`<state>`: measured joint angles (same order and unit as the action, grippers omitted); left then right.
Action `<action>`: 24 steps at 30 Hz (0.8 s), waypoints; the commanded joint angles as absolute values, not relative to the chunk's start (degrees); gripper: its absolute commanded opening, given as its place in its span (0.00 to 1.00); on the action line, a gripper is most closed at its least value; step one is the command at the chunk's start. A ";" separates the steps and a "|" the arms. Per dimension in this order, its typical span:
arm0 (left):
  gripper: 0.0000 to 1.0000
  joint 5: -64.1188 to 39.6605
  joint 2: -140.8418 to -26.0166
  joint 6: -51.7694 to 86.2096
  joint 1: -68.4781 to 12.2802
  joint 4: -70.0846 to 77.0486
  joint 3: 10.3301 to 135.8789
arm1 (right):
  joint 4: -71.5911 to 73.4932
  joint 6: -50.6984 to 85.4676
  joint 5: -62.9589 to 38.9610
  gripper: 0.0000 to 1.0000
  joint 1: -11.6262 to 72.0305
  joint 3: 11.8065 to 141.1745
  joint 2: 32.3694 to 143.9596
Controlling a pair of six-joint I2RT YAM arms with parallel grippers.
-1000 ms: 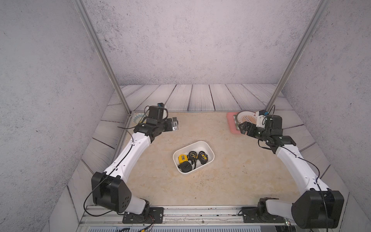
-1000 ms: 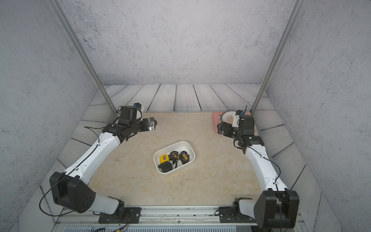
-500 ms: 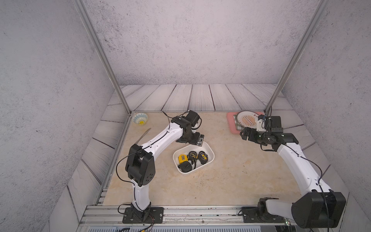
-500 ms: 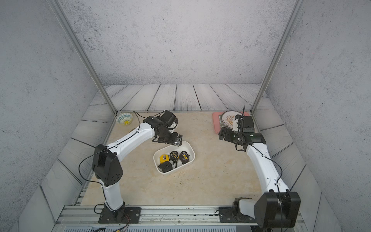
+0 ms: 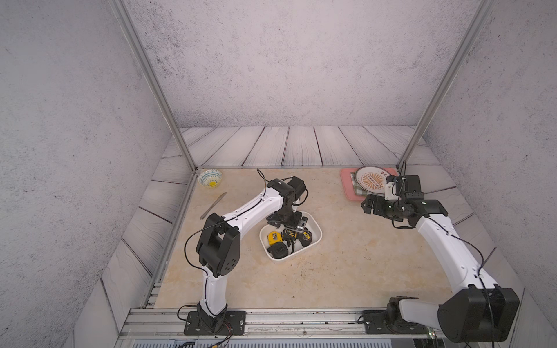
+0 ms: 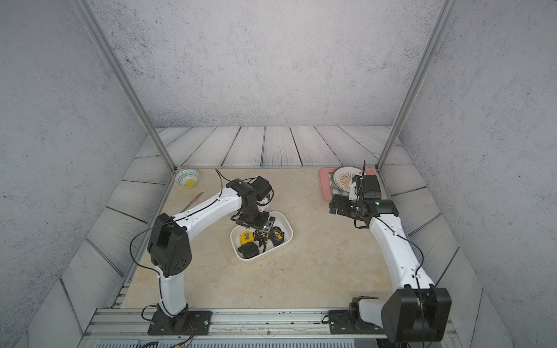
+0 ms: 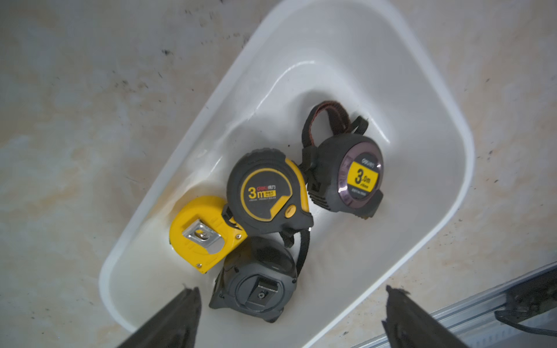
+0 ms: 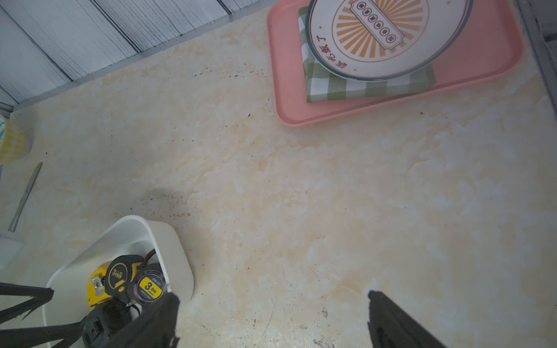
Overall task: Take the tape measure out of the storage box
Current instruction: Pick up the tape measure from the storage box.
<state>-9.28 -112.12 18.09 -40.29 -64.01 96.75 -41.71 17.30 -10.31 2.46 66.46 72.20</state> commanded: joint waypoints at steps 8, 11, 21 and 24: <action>0.99 -6.57 -114.52 8.89 -40.51 -62.59 92.84 | -42.49 16.68 -8.62 0.99 2.86 66.62 71.78; 0.99 -6.88 -116.37 6.61 -40.52 -62.27 93.80 | -42.38 16.70 -8.25 0.99 2.88 66.84 72.07; 1.00 -3.87 -118.03 0.39 -40.50 -59.10 93.09 | -42.28 16.65 -7.38 0.99 2.88 67.66 72.86; 1.00 -2.81 -118.68 -0.85 -40.52 -58.80 93.89 | -41.95 16.68 -7.30 0.99 2.85 67.84 72.99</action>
